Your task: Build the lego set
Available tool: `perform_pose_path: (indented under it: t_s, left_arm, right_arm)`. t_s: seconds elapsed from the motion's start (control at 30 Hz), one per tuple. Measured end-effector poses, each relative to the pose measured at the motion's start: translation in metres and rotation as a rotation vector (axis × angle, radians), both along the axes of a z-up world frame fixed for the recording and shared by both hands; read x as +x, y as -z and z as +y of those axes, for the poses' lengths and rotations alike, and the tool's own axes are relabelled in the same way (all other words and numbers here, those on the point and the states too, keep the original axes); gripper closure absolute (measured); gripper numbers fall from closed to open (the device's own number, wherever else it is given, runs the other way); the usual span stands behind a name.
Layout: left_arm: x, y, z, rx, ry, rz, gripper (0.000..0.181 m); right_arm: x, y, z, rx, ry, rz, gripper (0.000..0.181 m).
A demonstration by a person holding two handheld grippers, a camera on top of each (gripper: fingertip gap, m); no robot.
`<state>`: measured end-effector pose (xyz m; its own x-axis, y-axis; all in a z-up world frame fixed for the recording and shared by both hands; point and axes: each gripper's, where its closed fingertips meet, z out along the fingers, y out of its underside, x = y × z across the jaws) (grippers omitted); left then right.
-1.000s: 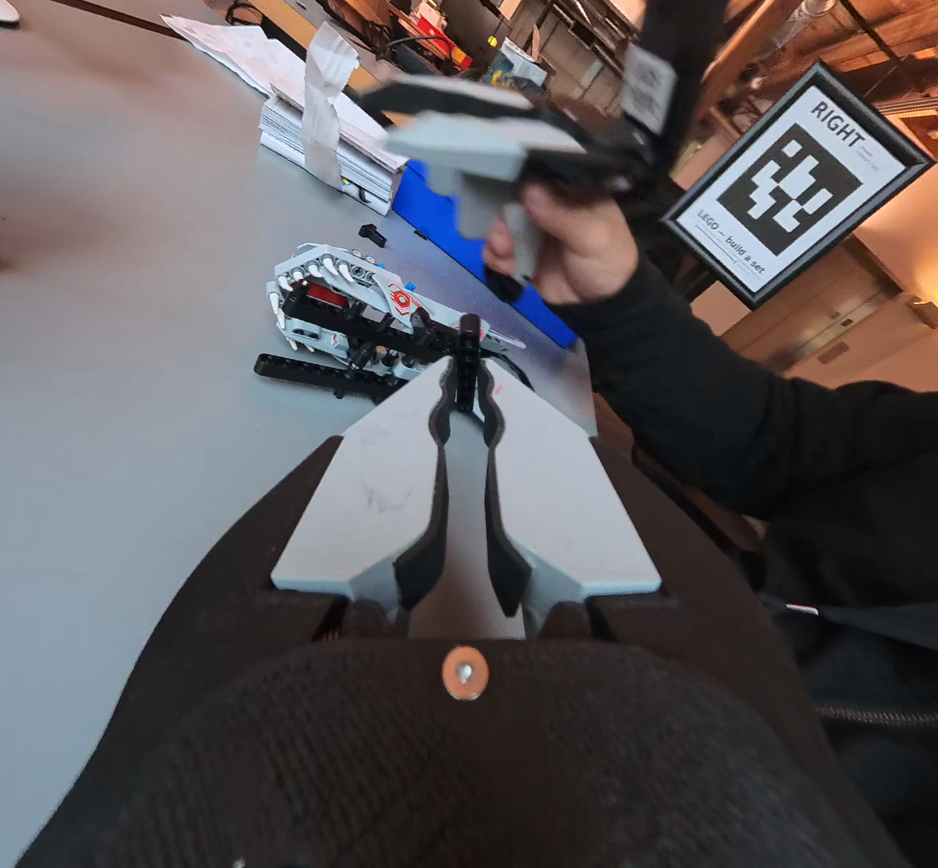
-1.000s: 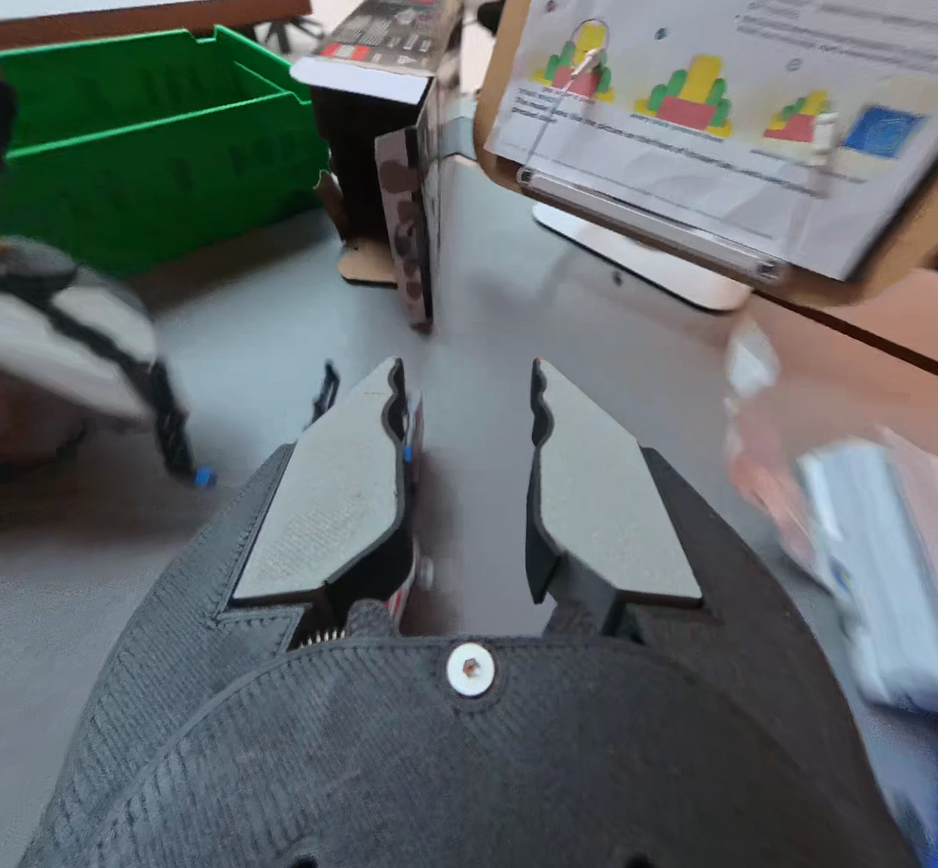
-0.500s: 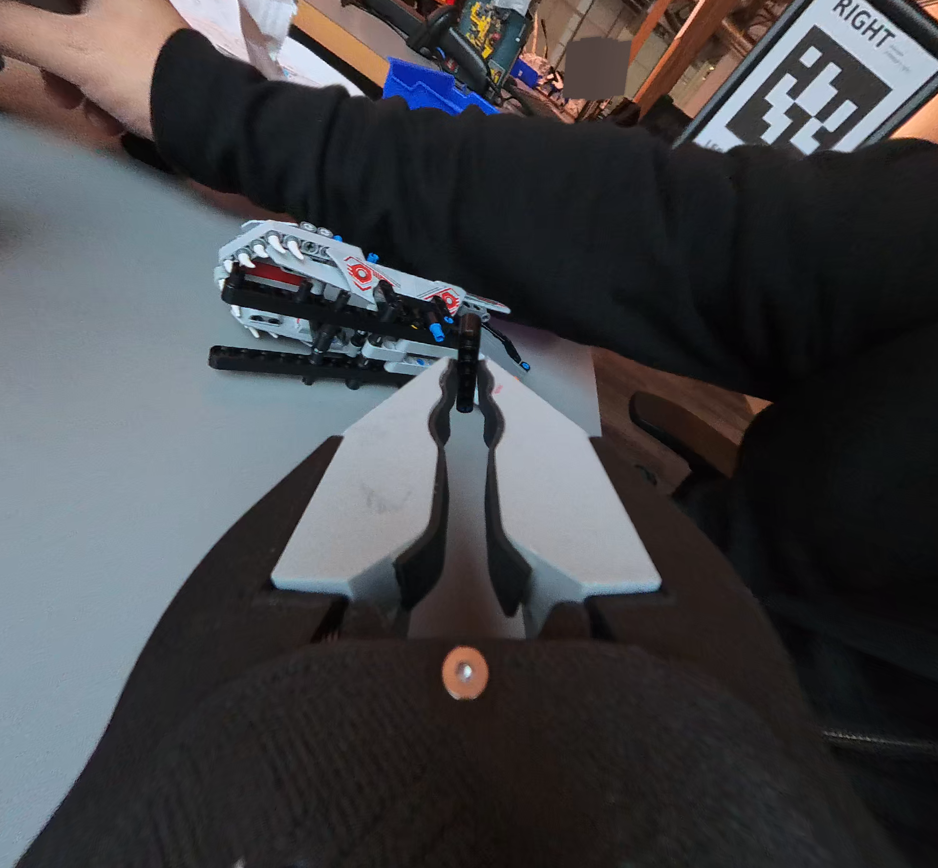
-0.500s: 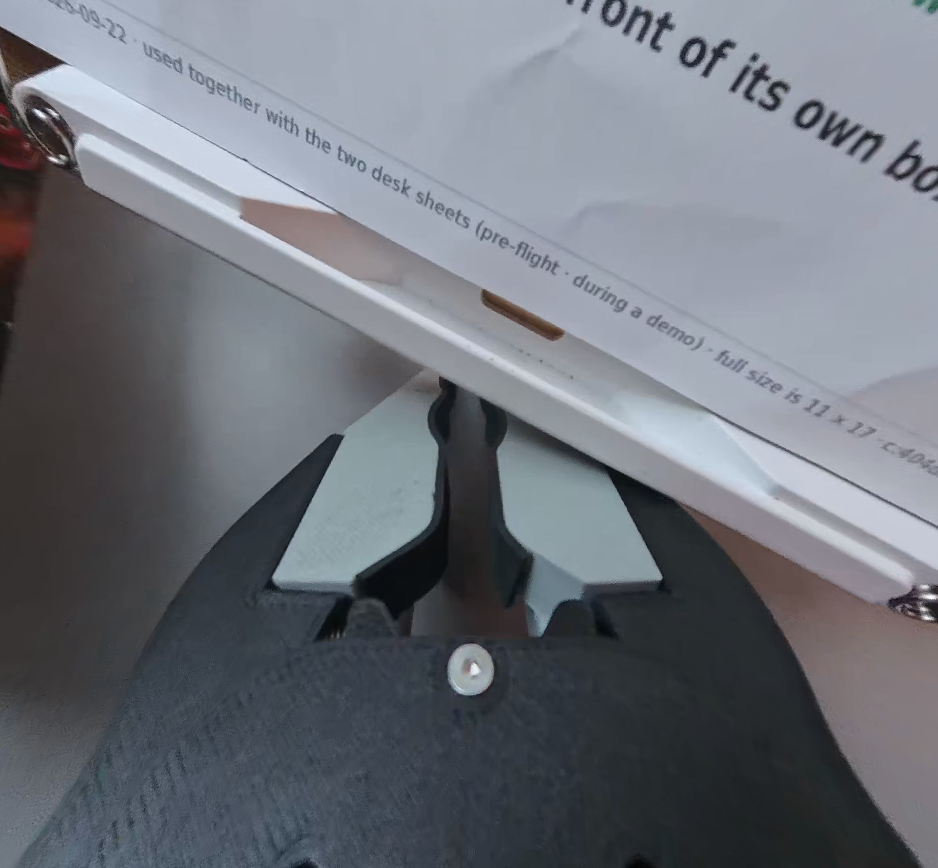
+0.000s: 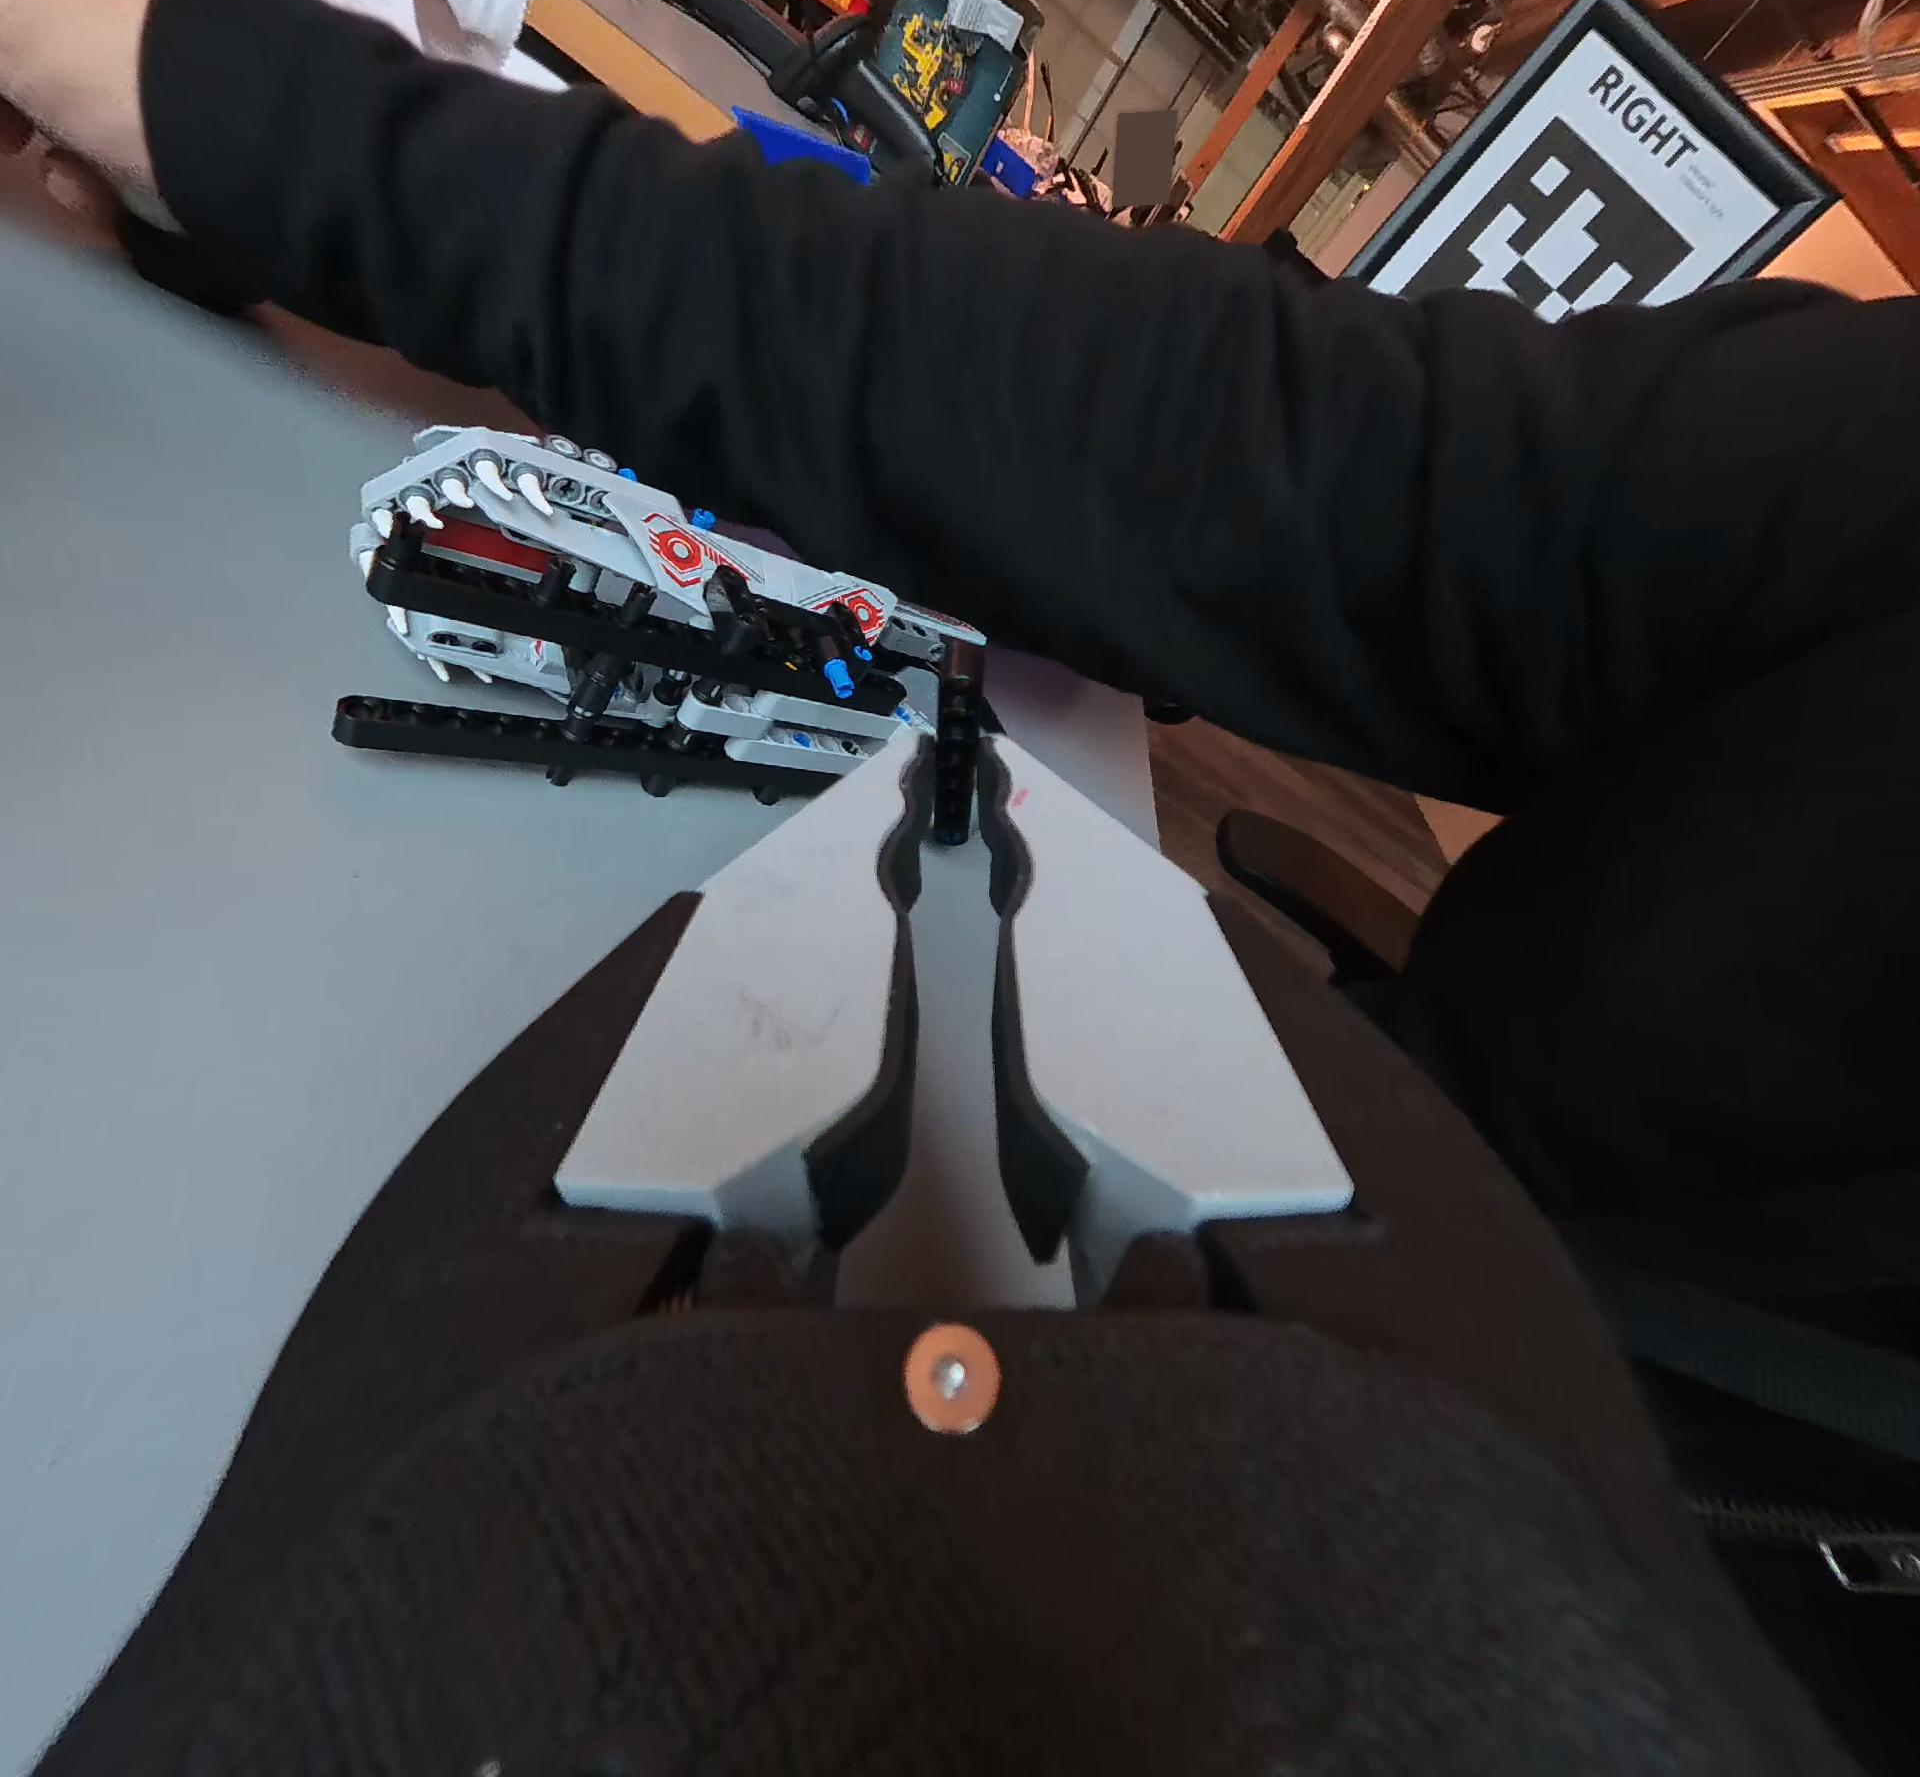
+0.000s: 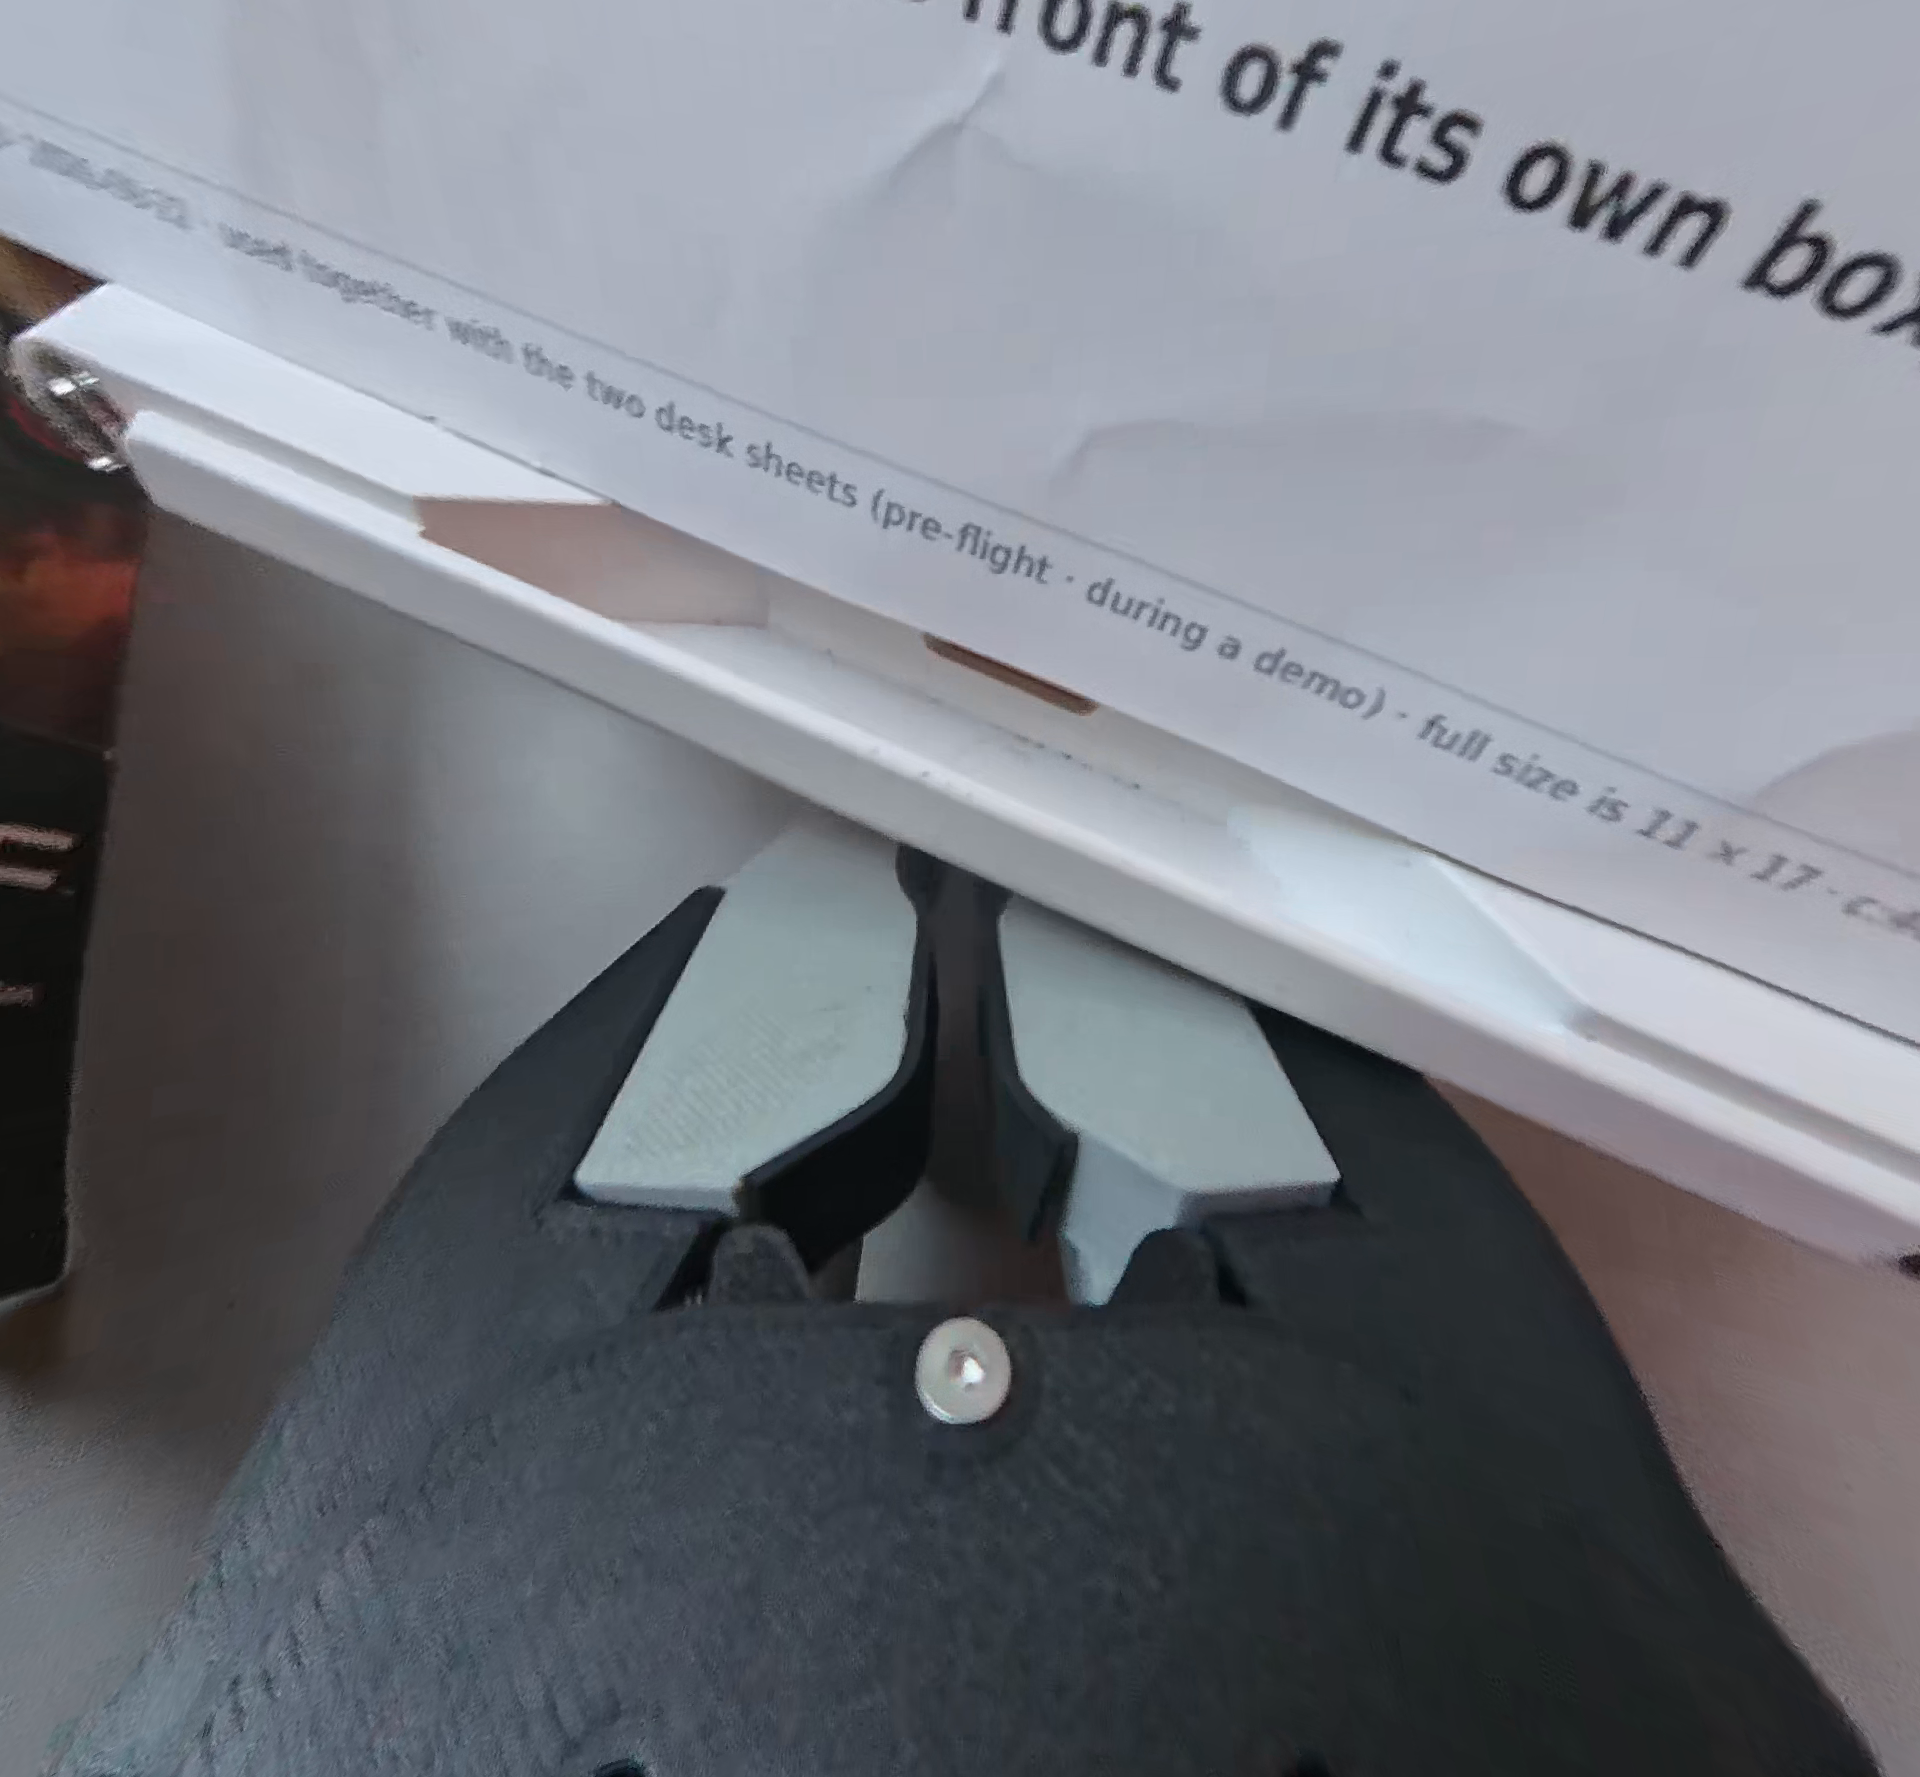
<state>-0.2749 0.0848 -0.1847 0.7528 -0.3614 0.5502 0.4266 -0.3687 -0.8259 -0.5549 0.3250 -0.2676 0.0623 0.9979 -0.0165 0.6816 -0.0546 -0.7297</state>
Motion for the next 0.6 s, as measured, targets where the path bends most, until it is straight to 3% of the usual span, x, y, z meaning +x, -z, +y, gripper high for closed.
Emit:
perform_pose_path:
  t_s: [0.23,0.33,0.4,0.5,0.6]
  left_arm:
    - [0.004,0.002,0.000,-0.012,0.018,0.005,0.175]
    - [0.002,0.003,0.000,-0.015,0.003,0.016,0.175]
    - [0.000,0.003,0.000,-0.014,-0.002,0.008,0.176]
    - [-0.002,0.003,0.001,-0.016,-0.010,-0.009,0.176]
    - [-0.004,0.003,0.001,-0.018,-0.013,-0.023,0.176]
  right_arm:
    - [0.047,-0.001,-0.011,-0.120,-0.013,-0.032,0.181]
    - [0.060,-0.010,-0.017,-0.133,-0.023,-0.001,0.168]
    - [0.067,-0.015,-0.020,-0.055,-0.073,-0.002,0.165]
    - [0.066,-0.033,-0.020,0.118,-0.126,0.049,0.180]
    - [0.059,-0.055,-0.021,0.207,-0.143,0.110,0.181]
